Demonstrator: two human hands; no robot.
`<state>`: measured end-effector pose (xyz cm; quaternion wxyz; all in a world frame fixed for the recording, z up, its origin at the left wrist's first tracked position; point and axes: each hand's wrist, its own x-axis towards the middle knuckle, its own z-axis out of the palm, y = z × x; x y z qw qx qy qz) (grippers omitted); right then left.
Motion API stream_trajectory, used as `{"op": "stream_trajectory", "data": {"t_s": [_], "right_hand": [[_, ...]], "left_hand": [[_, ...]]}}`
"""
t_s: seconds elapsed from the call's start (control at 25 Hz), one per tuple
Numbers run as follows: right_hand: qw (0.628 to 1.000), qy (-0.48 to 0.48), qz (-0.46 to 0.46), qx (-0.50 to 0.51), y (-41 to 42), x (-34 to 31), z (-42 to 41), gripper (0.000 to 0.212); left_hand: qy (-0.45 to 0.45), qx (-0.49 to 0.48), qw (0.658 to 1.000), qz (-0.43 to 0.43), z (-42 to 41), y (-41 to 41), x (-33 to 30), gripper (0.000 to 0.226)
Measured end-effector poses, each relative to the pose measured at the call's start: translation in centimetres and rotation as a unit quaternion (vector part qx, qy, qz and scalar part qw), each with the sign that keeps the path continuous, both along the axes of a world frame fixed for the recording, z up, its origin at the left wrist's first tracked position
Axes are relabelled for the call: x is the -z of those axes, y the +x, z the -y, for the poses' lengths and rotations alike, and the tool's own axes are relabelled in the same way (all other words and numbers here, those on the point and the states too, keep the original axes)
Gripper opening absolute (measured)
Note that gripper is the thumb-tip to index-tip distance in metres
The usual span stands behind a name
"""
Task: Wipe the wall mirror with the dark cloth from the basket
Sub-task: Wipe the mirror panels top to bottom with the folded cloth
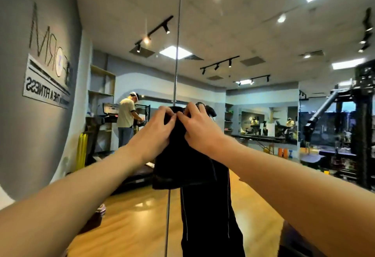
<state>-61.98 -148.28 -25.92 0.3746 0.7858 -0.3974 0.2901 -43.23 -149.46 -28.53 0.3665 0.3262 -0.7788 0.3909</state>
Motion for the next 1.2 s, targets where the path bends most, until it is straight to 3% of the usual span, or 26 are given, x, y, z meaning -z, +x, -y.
{"op": "stream_trajectory", "data": {"t_s": [0.36,0.52,0.76,1.0,1.2], "right_hand": [[0.994,-0.105,0.003,-0.007,-4.8,-11.4,-0.4,0.055],[0.991,-0.133,0.007,-0.019,-7.8,-13.4,-1.2,0.055],[0.989,-0.145,0.000,-0.039,-15.3,-14.5,-2.8,0.051],[0.987,-0.156,0.010,-0.026,-23.0,-16.9,-4.8,0.052],[0.986,-0.164,0.014,-0.027,-24.8,-18.4,-5.0,0.051]], "left_hand": [[-0.071,0.028,0.997,-0.020,1.2,-4.1,-11.2,0.069],[-0.081,0.026,0.996,-0.033,0.4,-6.9,-13.3,0.067],[-0.103,0.021,0.994,-0.017,-2.4,-13.0,-15.9,0.042],[-0.143,0.030,0.989,0.012,-4.7,-20.9,-18.9,0.034],[-0.137,0.030,0.990,0.015,-4.9,-22.9,-20.2,0.031]]}}
